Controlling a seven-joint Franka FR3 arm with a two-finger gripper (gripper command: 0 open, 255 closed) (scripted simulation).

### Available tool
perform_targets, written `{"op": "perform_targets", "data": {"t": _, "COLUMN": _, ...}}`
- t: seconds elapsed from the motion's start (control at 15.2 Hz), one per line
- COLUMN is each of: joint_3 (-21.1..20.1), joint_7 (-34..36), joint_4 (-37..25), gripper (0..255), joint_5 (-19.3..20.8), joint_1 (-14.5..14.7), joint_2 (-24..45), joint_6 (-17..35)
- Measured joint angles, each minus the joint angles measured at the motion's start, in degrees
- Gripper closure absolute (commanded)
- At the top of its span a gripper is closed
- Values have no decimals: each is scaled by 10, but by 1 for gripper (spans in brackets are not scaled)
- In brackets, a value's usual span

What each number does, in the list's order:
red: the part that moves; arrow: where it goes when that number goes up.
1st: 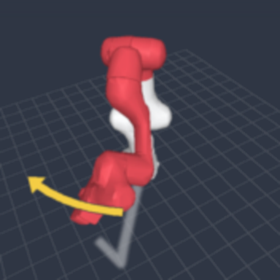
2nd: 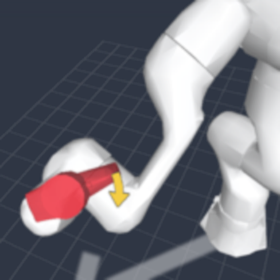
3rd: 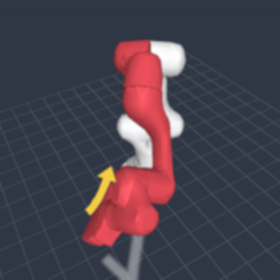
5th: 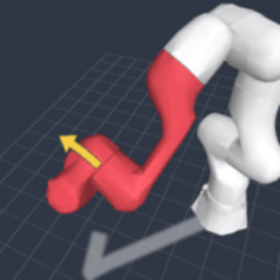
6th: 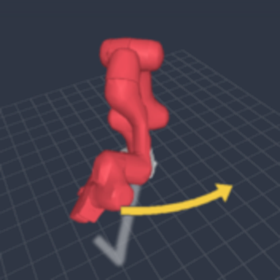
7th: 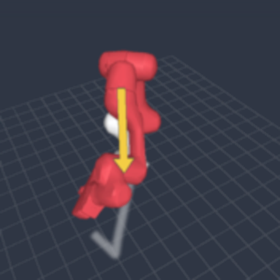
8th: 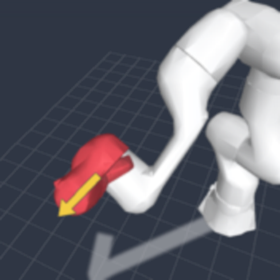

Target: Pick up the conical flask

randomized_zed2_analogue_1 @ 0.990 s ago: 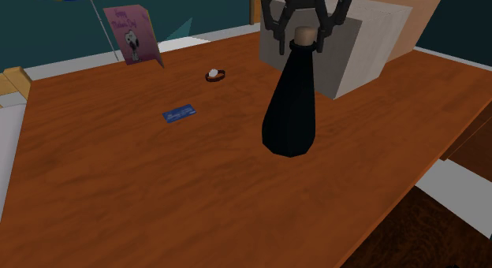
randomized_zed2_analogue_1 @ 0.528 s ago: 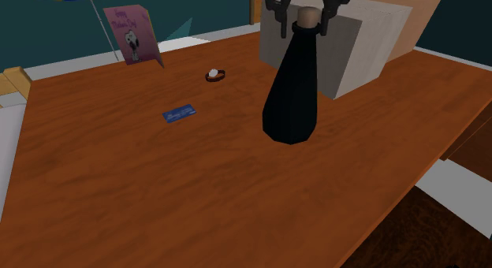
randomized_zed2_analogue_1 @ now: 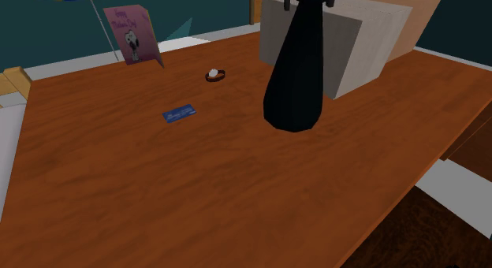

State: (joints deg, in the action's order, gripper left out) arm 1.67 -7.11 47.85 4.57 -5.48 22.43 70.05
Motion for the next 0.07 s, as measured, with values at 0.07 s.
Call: {"op": "perform_targets", "data": {"t": 0.07, "joint_3": 0, "joint_7": -1, "joint_4": -18, "gripper": 255, "joint_5": 0, "joint_1": -1, "joint_2": 8, "joint_6": -9}}
